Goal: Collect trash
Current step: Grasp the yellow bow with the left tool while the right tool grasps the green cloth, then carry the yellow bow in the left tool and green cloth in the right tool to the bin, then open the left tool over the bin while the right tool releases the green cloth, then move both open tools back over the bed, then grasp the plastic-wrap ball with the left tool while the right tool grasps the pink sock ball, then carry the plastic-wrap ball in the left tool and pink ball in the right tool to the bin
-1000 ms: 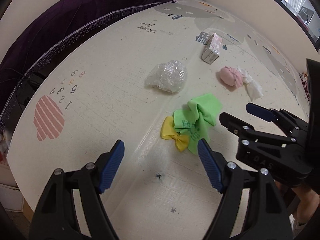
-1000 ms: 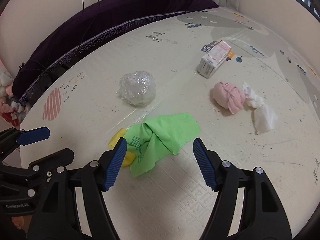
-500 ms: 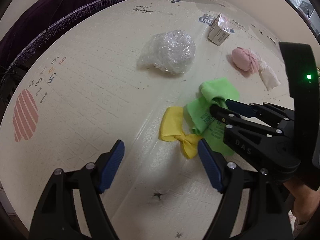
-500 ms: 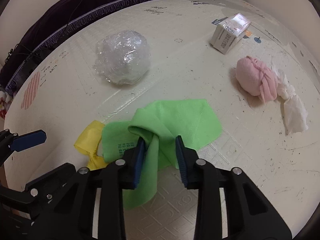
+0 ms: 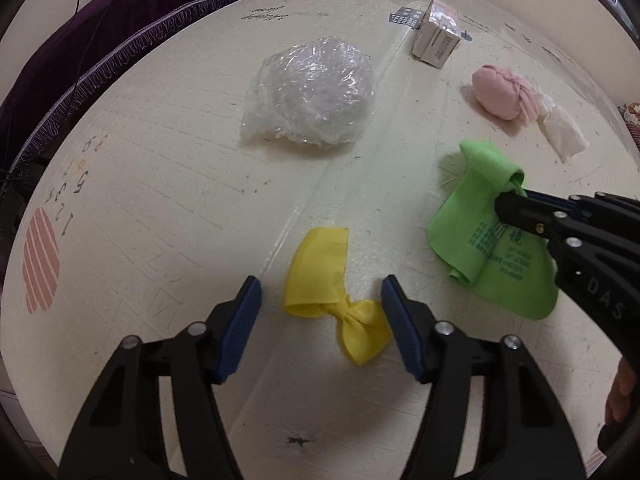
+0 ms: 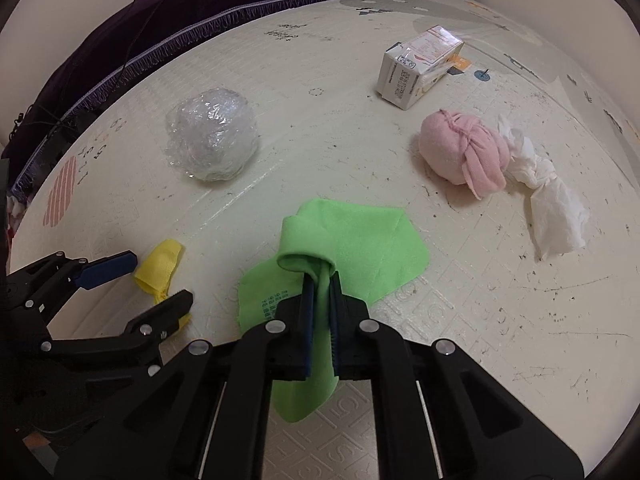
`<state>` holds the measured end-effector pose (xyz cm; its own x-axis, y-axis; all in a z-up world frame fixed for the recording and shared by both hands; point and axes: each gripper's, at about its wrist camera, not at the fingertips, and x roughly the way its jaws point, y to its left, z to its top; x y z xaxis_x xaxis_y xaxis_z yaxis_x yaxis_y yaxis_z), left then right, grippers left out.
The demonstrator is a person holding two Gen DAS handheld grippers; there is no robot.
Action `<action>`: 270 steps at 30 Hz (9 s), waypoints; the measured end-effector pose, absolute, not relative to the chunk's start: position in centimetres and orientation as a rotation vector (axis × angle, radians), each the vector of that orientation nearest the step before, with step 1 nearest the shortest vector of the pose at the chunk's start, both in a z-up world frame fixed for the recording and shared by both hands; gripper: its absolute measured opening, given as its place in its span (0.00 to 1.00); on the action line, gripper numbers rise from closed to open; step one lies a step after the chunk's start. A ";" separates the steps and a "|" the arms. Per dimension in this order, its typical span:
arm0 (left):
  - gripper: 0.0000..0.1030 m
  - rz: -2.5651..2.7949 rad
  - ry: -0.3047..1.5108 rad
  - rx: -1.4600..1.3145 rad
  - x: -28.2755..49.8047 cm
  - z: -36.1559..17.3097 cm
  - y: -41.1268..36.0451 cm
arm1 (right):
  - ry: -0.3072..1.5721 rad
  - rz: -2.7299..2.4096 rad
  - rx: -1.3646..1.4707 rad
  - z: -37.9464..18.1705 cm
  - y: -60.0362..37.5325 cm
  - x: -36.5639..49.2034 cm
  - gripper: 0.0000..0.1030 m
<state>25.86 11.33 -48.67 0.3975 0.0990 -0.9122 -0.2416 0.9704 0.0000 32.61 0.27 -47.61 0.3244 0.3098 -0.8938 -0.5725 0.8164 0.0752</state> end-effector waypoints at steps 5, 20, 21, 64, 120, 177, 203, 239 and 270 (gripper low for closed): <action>0.20 0.237 1.161 -0.159 25.5 -48.0 12.9 | 1.103 0.597 -0.258 -46.8 -0.1 31.9 0.06; 0.14 0.171 1.114 -0.202 21.7 -39.7 11.5 | 1.069 0.632 -0.203 -38.7 -1.8 28.4 0.06; 0.14 0.162 1.103 -0.200 21.4 -38.6 11.2 | 1.065 0.634 -0.194 -37.8 -2.0 28.0 0.06; 0.14 -0.677 0.825 0.163 0.3 -11.0 -45.5 | 0.860 -0.130 0.089 -10.4 -63.9 -10.0 0.06; 0.80 -0.665 0.862 0.185 -2.6 -10.6 -52.4 | 0.853 -0.072 0.138 -10.0 -71.8 -11.5 0.68; 0.80 0.033 1.073 -0.123 30.6 -38.2 14.7 | 1.052 0.332 -0.102 -37.1 -4.4 36.7 0.70; 0.47 0.006 1.101 -0.165 36.0 -49.0 16.9 | 1.070 0.282 -0.156 -50.0 -1.9 44.3 0.59; 0.47 -0.217 1.054 -0.113 16.8 -25.8 1.9 | 0.985 0.312 -0.044 -23.6 -13.8 18.2 0.60; 0.48 -1.026 0.895 0.247 -4.2 -12.1 -59.7 | 0.726 -0.533 0.261 -9.3 -76.5 -21.0 0.60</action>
<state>-4.24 -59.71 -12.12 0.2115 -0.6345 -0.7434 0.8227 0.5262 -0.2151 -20.97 -76.51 -9.29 0.6235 -0.3705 -0.6885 0.5463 0.8364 0.0446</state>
